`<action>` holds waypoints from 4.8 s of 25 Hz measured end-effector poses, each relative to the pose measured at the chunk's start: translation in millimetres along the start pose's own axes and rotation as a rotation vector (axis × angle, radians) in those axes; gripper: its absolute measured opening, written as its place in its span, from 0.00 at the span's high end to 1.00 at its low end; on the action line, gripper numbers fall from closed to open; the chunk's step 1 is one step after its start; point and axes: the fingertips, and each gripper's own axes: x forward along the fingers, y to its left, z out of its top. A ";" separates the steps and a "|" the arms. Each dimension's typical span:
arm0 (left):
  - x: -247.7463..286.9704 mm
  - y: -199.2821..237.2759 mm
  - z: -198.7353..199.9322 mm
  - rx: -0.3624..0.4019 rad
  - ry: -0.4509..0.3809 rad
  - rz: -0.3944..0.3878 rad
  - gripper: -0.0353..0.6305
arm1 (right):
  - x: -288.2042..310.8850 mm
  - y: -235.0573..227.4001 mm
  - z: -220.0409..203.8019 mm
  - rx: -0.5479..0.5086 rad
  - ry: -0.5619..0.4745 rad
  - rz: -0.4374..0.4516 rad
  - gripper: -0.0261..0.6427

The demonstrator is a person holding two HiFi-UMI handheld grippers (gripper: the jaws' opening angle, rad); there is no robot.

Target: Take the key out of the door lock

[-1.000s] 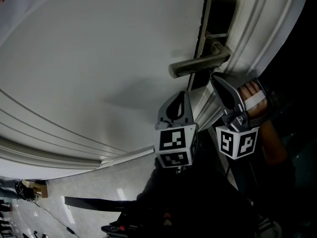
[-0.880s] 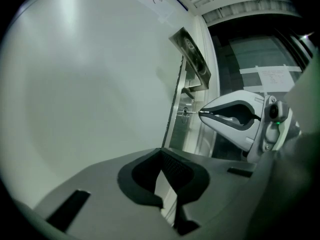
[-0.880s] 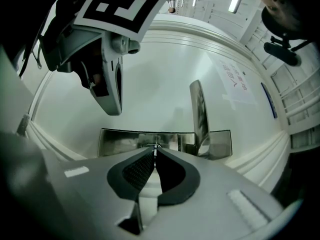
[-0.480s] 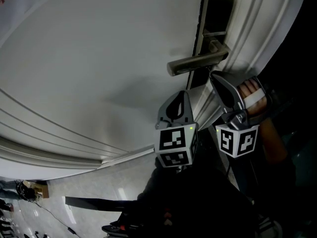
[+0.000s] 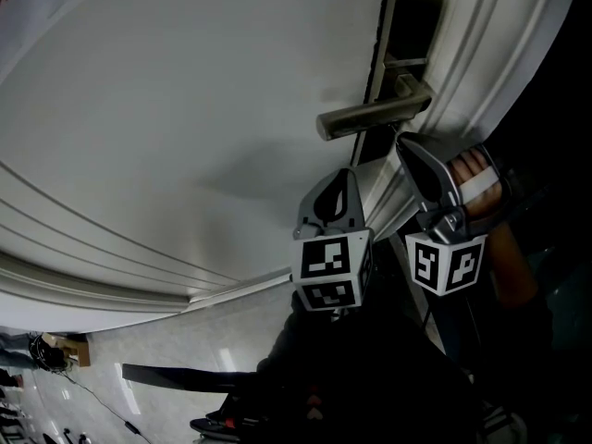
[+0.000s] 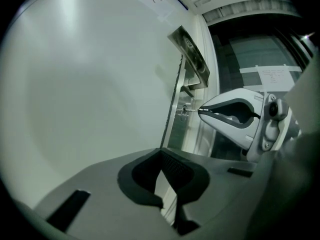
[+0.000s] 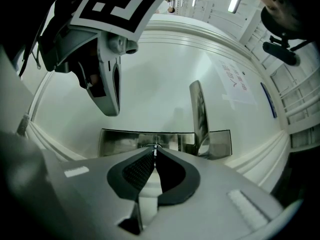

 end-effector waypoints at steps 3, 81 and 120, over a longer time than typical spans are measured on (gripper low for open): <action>1.0 0.4 -0.5 -0.001 0.000 0.001 0.95 | 0.3 0.0 -0.2 -0.001 -0.003 -0.004 0.94; -3.5 -3.6 1.5 -0.016 -0.019 -0.002 0.95 | -11.7 3.0 -2.2 -0.006 0.003 -0.003 0.94; -4.5 -1.5 0.1 -0.013 -0.013 -0.001 0.95 | -15.1 6.2 -1.7 0.011 0.004 -0.005 0.94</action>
